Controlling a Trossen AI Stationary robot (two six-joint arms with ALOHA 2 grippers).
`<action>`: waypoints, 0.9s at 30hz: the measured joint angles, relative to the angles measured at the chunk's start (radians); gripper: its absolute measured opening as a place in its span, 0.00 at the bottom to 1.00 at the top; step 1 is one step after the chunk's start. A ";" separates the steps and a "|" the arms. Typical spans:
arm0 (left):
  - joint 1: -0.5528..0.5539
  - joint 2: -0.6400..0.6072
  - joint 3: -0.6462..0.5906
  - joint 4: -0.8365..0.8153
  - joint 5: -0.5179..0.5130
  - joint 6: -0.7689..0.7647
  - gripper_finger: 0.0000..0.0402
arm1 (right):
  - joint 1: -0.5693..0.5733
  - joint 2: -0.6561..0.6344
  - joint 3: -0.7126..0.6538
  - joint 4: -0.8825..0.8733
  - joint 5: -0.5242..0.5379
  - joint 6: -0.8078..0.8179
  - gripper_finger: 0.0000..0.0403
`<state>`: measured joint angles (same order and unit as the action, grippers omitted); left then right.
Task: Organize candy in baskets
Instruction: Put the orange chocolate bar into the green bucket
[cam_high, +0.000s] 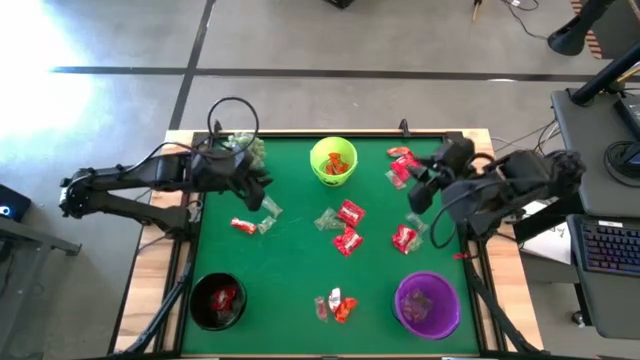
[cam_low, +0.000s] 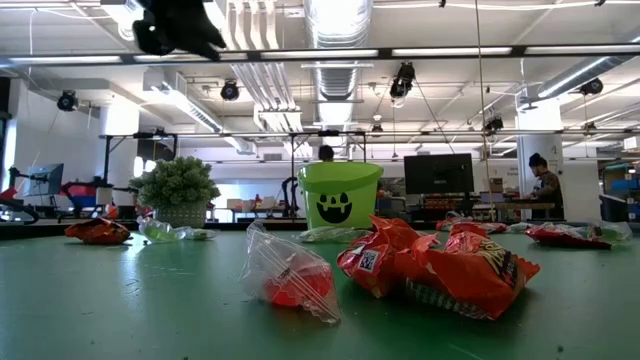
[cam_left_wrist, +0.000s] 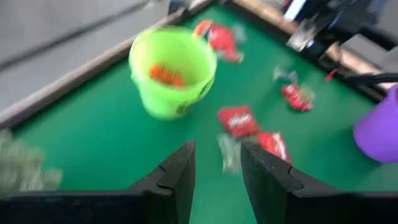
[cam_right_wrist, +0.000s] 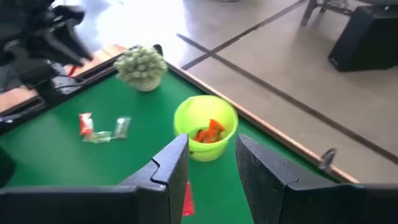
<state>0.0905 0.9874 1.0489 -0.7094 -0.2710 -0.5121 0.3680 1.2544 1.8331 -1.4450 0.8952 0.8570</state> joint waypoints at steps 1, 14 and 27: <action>0.000 0.000 0.000 -0.028 0.000 -0.033 0.29 | -0.010 -0.011 -0.004 -0.004 0.001 -0.012 0.31; -0.003 0.080 -0.003 -0.133 -0.008 -0.138 0.41 | -0.087 -0.057 -0.008 -0.127 0.024 -0.100 0.32; -0.024 0.124 -0.129 -0.247 -0.008 -0.354 0.40 | -0.120 -0.056 -0.009 -0.126 0.031 -0.161 0.32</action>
<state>0.0664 1.1114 0.9197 -0.9566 -0.2786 -0.8663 0.2478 1.1988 1.8244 -1.5715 0.9260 0.6959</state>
